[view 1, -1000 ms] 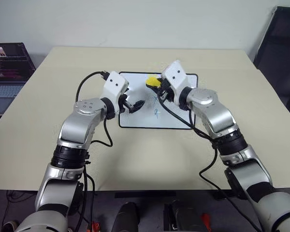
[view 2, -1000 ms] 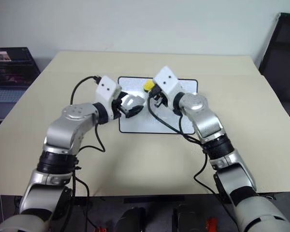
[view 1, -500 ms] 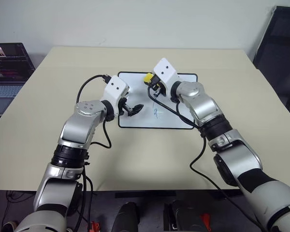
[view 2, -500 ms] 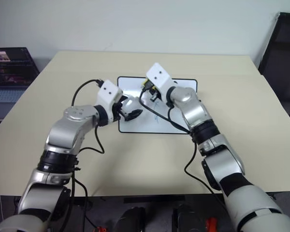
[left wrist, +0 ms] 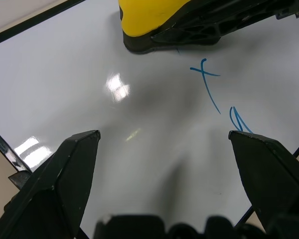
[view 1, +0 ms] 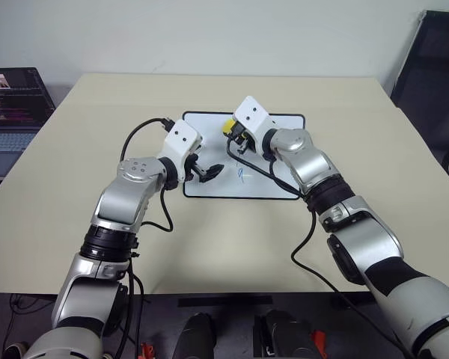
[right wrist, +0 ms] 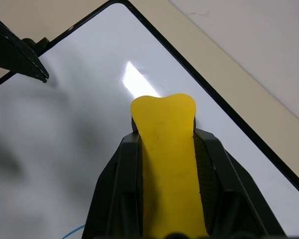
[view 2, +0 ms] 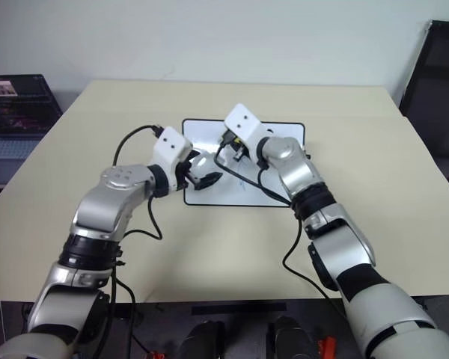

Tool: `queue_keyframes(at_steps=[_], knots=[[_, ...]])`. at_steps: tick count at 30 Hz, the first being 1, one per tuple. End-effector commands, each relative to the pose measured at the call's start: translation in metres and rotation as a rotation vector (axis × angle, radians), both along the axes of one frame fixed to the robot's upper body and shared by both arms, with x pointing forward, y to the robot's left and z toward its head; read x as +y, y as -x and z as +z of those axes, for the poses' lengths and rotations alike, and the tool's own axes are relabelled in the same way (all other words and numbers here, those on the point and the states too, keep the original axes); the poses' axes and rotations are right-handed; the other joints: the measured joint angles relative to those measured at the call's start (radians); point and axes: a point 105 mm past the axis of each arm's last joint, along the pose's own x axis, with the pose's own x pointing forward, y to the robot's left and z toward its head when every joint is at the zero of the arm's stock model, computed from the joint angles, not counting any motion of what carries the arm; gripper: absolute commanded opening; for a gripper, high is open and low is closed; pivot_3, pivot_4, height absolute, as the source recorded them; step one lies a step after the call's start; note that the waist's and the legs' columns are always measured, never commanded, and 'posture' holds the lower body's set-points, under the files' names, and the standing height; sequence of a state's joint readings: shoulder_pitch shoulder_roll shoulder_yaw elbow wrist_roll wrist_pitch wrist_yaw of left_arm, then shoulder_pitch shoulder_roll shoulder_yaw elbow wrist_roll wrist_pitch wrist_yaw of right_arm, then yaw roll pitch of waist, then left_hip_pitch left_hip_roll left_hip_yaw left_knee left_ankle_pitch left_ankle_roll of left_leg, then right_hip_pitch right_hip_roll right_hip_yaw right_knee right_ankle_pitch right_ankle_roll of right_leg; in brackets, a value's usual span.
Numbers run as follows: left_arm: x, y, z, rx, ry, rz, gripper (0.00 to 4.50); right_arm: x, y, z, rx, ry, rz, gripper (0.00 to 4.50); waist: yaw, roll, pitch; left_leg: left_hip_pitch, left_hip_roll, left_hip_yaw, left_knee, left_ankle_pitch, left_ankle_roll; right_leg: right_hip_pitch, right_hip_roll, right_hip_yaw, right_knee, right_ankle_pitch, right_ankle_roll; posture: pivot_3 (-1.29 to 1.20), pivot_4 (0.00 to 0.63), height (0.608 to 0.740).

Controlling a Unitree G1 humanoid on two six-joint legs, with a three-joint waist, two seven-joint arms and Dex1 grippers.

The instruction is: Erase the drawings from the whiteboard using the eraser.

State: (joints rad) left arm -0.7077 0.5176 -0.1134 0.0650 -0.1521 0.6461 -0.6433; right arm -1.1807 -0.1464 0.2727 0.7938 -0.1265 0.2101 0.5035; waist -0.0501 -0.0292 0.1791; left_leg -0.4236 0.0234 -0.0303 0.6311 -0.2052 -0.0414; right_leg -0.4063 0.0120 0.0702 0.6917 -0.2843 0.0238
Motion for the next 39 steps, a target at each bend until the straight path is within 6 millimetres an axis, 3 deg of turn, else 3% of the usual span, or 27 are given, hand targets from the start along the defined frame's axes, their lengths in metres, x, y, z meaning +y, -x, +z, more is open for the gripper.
queue_keyframes(at_steps=[1, 6, 10, 21, 32, 39], knots=[[-0.005, 0.003, 0.014, -0.063, -0.002, -0.023, 4.5, -0.018, -0.003, -0.005, 0.002, 0.047, -0.035, 1.04, 0.002, 0.0, 0.0, 0.0, 0.0, 0.0, 0.0, 0.0, 0.0, 0.0, 0.0, 0.0, 0.0, 0.0, 0.0, 0.0, 0.15, 0.74], [-0.008, 0.003, 0.014, -0.063, 0.0, -0.029, 4.5, -0.037, -0.003, -0.012, -0.027, 0.145, -0.055, 1.03, 0.004, 0.0, 0.0, 0.0, 0.0, 0.0, 0.002, 0.0, 0.0, 0.0, 0.0, 0.0, 0.002, 0.0, 0.0, 0.0, 0.15, 0.74], [-0.009, 0.002, 0.015, -0.064, 0.002, -0.033, 4.5, -0.039, -0.002, -0.009, -0.058, 0.188, -0.05, 1.02, 0.005, 0.0, 0.0, 0.001, -0.001, 0.0, 0.005, 0.0, 0.0, 0.0, 0.001, 0.0, 0.005, 0.0, 0.0, 0.0, 0.15, 0.74], [-0.009, 0.005, 0.015, -0.065, 0.004, -0.031, 4.5, 0.007, 0.002, 0.002, -0.111, 0.148, 0.031, 1.02, -0.016, 0.0, 0.0, 0.004, 0.001, 0.001, 0.005, 0.0, 0.0, 0.001, 0.002, 0.002, 0.007, 0.0, 0.0, 0.0, 0.15, 0.74], [-0.006, 0.008, 0.015, -0.064, 0.002, -0.014, 4.5, 0.03, -0.001, 0.01, -0.164, 0.172, 0.061, 1.02, -0.022, 0.0, 0.0, 0.005, 0.002, 0.002, 0.004, 0.0, 0.0, 0.001, 0.002, 0.002, 0.007, 0.001, -0.001, 0.0, 0.15, 0.74], [-0.006, 0.008, 0.014, -0.064, 0.002, -0.013, 4.5, 0.026, -0.003, -0.001, -0.125, 0.206, 0.063, 1.02, -0.023, 0.0, 0.0, 0.005, 0.002, 0.002, 0.004, 0.0, 0.0, 0.001, 0.002, 0.002, 0.007, 0.0, -0.001, 0.0, 0.15, 0.74]])
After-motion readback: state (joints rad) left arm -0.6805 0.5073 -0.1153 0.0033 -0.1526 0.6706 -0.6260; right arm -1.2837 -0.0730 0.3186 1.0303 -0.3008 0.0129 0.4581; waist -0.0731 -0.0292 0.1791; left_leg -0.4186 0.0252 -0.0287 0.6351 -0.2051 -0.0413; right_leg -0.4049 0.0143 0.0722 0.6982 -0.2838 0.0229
